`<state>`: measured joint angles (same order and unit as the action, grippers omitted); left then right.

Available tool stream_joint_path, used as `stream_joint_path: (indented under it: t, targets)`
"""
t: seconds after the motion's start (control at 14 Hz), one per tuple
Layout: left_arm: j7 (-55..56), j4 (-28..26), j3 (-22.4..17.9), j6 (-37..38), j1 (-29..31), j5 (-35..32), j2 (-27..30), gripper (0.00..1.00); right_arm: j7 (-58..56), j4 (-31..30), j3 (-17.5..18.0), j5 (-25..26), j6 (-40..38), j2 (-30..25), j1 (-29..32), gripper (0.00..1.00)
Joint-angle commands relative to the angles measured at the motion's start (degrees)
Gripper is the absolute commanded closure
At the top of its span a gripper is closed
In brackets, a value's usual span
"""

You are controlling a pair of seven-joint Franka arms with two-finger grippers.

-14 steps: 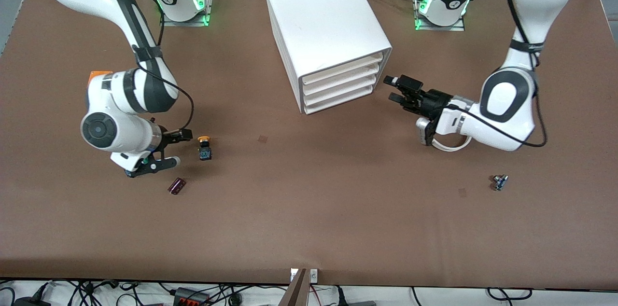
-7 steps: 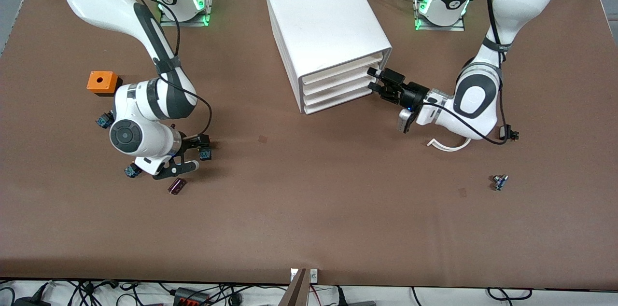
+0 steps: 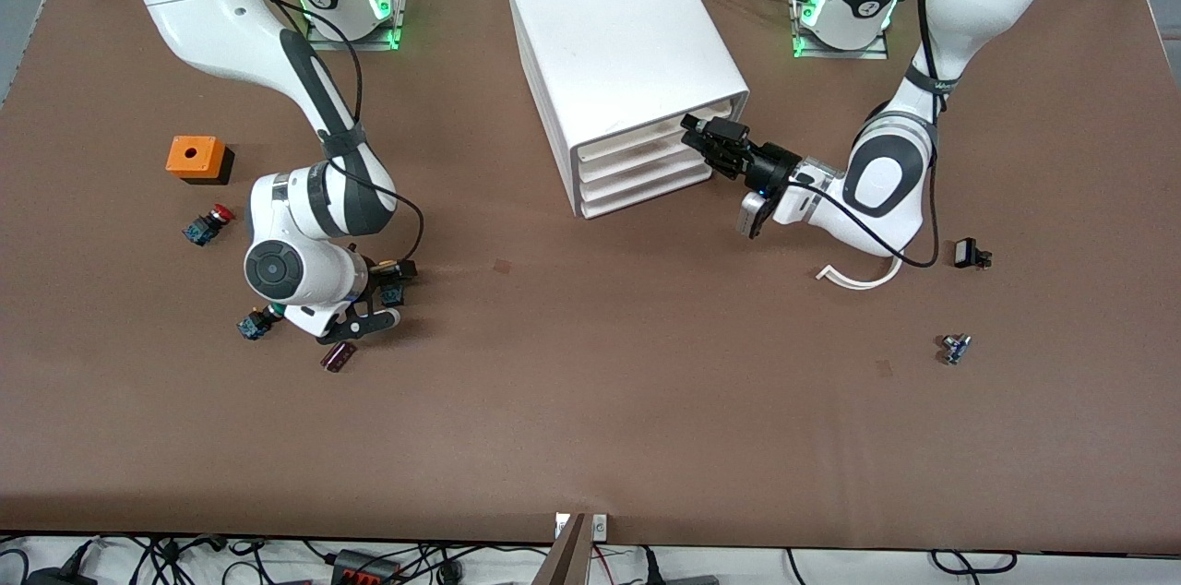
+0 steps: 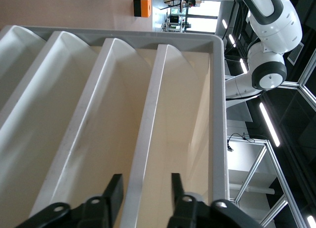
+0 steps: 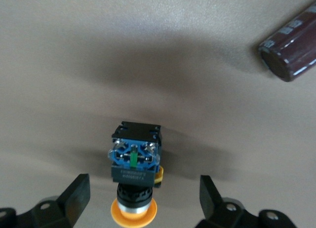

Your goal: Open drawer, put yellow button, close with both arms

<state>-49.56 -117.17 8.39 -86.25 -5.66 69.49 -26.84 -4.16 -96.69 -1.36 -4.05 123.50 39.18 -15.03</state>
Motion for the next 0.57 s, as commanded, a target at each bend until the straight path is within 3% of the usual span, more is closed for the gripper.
stream_joint_path:
  t: [0.0,0.21,0.5]
  targets:
    - [-4.8,-2.1,0.1,-0.8,-0.1,1.5,0.5,0.76,0.9,0.3,-0.1,-0.7,0.5,0.2,-0.1,0.31]
    - [-8.4,-2.1,0.1,-0.7,0.3,1.5,-0.8,0.92,1.3,0.0,0.0,-0.7,-0.1,0.3,-0.1,0.62]
    - [-8.1,0.4,0.0,-0.8,1.2,1.5,-2.8,0.94,1.3,0.3,-0.1,-0.6,-0.7,-0.3,0.1,0.87]
